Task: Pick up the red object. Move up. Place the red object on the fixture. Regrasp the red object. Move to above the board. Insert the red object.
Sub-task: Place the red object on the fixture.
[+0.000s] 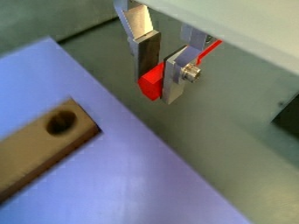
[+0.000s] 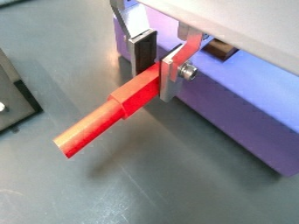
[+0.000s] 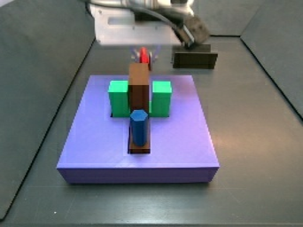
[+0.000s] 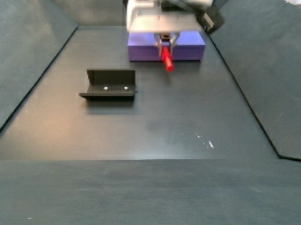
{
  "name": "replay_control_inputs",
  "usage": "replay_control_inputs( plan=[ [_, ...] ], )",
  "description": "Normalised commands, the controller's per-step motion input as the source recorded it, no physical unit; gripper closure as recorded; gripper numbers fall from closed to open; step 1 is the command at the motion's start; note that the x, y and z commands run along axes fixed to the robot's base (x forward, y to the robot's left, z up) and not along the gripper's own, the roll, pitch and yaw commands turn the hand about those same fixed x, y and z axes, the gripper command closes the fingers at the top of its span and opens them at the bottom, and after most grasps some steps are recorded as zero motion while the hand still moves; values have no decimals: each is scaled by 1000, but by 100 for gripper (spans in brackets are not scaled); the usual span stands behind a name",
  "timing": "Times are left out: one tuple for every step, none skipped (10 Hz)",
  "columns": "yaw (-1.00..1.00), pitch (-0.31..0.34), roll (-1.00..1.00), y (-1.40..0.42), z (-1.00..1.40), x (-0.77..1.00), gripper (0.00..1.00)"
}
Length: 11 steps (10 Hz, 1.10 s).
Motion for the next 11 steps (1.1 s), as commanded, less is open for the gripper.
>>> replay_control_inputs(
  plan=[
    [-57, 0, 17, 11, -31, 0, 100],
    [-117, 211, -451, 454, 37, 323, 100],
    [-83, 23, -900, 480, 309, 386, 100],
    [-40, 0, -1000, 451, 397, 414, 100],
    [-17, 0, -1000, 454, 414, 417, 100],
    [-17, 0, -1000, 417, 483, 420, 100],
    [-3, 0, -1000, 414, 477, 409, 100],
    [0, 0, -1000, 454, 331, 363, 100],
    [0, -20, -1000, 474, 103, 429, 100],
    [0, -37, -1000, 506, 34, 483, 100],
    [0, -37, -1000, 523, 0, 526, 100]
  ],
)
